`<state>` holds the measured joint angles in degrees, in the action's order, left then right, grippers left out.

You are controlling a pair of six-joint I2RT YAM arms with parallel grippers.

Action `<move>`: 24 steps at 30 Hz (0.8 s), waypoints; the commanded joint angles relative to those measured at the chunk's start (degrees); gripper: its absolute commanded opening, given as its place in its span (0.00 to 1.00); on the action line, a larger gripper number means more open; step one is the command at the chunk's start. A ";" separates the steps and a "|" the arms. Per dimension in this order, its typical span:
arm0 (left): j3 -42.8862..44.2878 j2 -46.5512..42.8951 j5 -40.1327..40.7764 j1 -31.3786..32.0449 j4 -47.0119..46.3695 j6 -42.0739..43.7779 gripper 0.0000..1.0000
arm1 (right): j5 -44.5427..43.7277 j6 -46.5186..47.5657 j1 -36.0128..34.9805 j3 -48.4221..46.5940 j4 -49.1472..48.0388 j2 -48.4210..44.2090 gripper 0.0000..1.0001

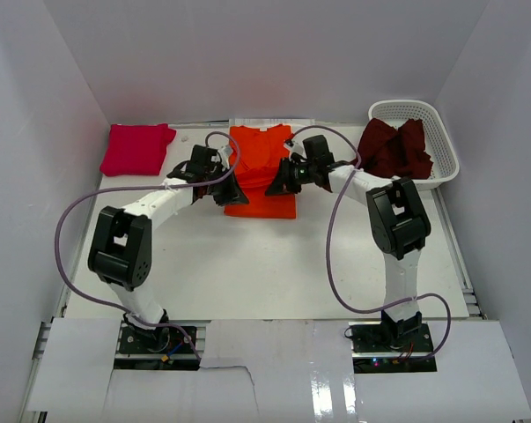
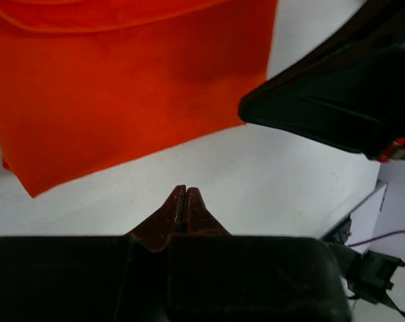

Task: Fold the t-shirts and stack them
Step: Fold the folded rectangular tshirt in 1/3 of the way

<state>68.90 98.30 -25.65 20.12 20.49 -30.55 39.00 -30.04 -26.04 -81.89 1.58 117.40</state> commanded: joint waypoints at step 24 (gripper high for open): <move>2.12 9.89 19.14 3.52 -6.78 -4.08 0.00 | -9.29 1.83 -5.16 -13.64 2.54 11.44 0.08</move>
<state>71.70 110.34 -8.47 23.42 14.28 -34.54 31.38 -29.58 -31.05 -92.03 3.66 128.38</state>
